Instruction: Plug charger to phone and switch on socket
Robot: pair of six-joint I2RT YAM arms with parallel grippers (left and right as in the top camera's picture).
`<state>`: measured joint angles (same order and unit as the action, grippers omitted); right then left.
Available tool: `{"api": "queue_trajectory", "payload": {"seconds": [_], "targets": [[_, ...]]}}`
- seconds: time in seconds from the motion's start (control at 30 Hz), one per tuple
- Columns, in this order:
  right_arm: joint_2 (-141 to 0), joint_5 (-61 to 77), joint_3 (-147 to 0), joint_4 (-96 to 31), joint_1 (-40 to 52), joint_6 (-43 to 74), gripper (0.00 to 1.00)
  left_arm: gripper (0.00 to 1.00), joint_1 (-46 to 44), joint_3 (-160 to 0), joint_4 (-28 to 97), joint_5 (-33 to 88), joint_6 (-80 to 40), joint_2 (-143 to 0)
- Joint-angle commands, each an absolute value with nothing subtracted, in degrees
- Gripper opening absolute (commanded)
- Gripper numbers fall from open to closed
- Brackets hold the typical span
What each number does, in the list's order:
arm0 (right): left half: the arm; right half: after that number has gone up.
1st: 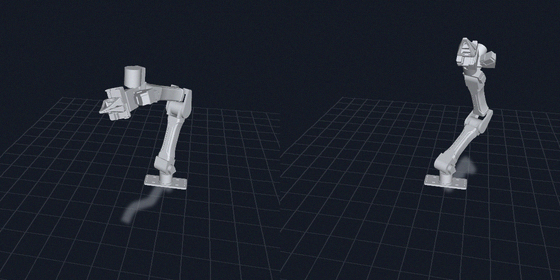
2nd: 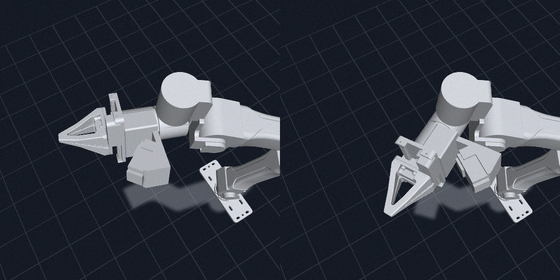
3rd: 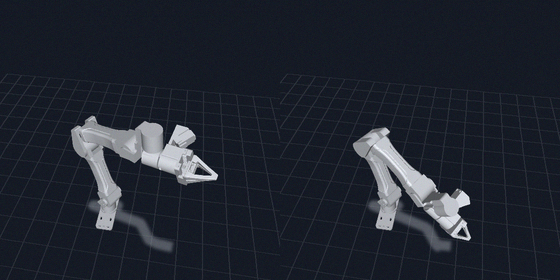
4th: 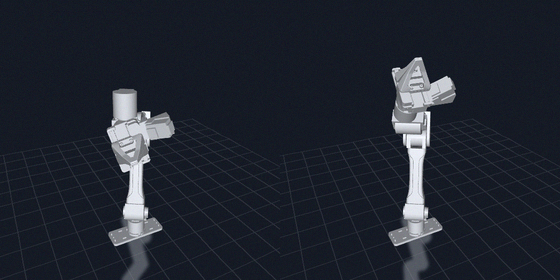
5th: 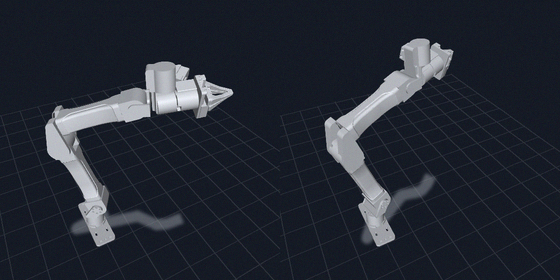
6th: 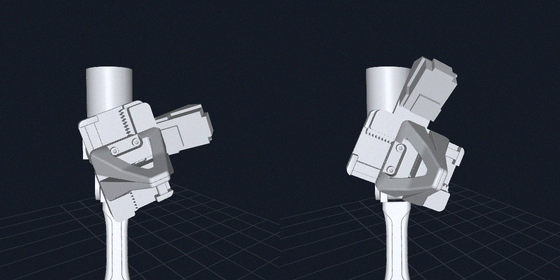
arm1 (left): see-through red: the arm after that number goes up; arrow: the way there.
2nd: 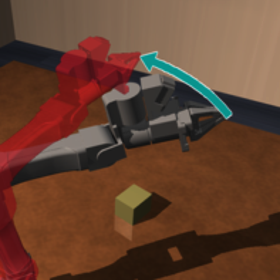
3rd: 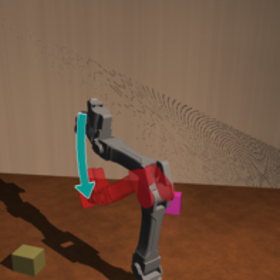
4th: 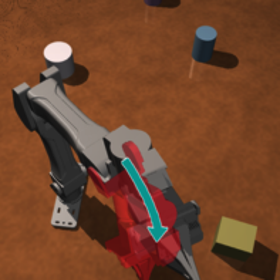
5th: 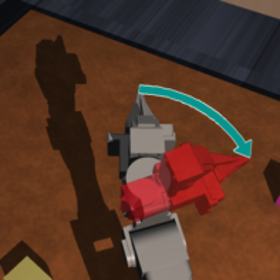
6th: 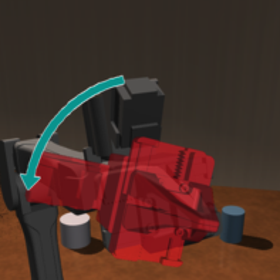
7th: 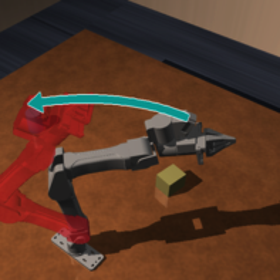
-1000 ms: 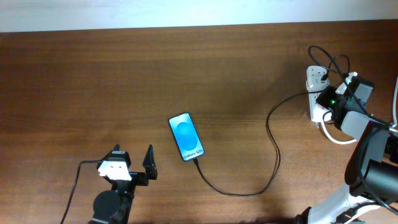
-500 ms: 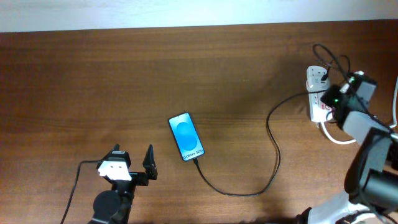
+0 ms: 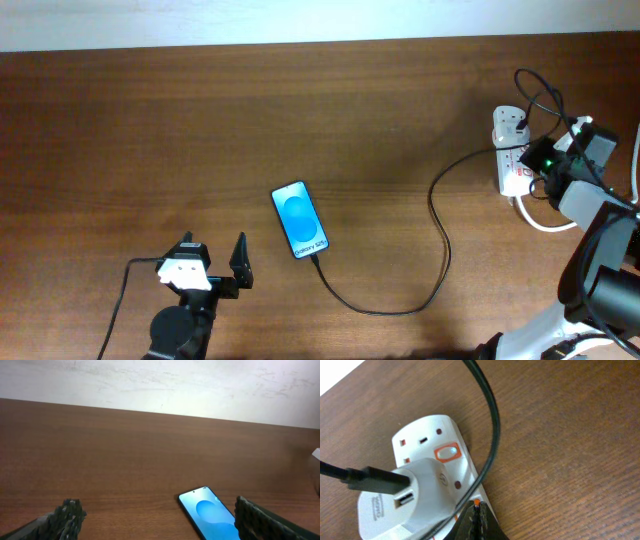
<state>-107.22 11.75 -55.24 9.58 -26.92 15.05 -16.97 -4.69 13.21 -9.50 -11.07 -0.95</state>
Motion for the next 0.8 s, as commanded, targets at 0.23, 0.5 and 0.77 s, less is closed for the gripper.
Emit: {"api": "queue_trajectory", "payload": {"seconds": [0.23,0.5,0.77], "targets": [[-111.5,11.4,-55.9,14.0,-24.7,16.4,0.04,0.99,-17.2,-4.1,13.0,-9.9,-10.2,-0.8],[-113.6,17.1,-56.0,13.8,-24.7,17.0,0.04,0.99,-17.2,-4.1,13.0,-9.9,-10.2,-0.8],[-113.6,19.1,-55.9,10.4,-24.7,17.0,0.04,0.99,-17.2,-4.1,13.0,-9.9,-10.2,-0.8]]}}
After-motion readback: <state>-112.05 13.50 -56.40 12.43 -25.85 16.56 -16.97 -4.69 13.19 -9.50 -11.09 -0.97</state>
